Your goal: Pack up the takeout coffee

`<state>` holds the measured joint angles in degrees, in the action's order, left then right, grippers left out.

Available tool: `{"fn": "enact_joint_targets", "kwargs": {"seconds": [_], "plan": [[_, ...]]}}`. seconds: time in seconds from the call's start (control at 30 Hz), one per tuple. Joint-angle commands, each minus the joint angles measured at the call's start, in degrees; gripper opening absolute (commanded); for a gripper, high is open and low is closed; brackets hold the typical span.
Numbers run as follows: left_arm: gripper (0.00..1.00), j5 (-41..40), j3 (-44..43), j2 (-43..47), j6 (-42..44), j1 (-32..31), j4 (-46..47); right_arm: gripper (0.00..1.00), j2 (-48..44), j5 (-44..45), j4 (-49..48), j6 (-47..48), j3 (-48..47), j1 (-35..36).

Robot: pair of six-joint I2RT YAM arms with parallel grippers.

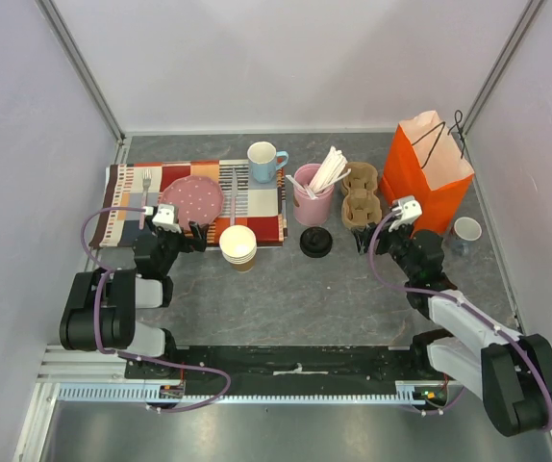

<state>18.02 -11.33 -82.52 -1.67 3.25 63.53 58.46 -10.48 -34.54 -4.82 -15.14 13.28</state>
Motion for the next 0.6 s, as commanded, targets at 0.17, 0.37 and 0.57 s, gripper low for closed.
{"fn": "enact_joint_targets", "kwargs": {"seconds": [0.17, 0.37, 0.57], "plan": [[1.0, -3.0, -6.56, 4.37, -0.08, 0.62, -11.93, 0.98, -1.59, -4.89, 9.31, -4.94, -10.35, 0.17], [0.94, 2.89, -25.72, 8.95, 6.58, 1.85, -41.43, 0.98, -3.52, -5.43, 12.05, -5.46, -11.58, 0.08], [0.79, 23.09, -42.86, 11.85, 14.66, 1.76, -77.72, 0.98, -6.86, -6.75, 11.87, -5.38, -10.27, 0.08]]}}
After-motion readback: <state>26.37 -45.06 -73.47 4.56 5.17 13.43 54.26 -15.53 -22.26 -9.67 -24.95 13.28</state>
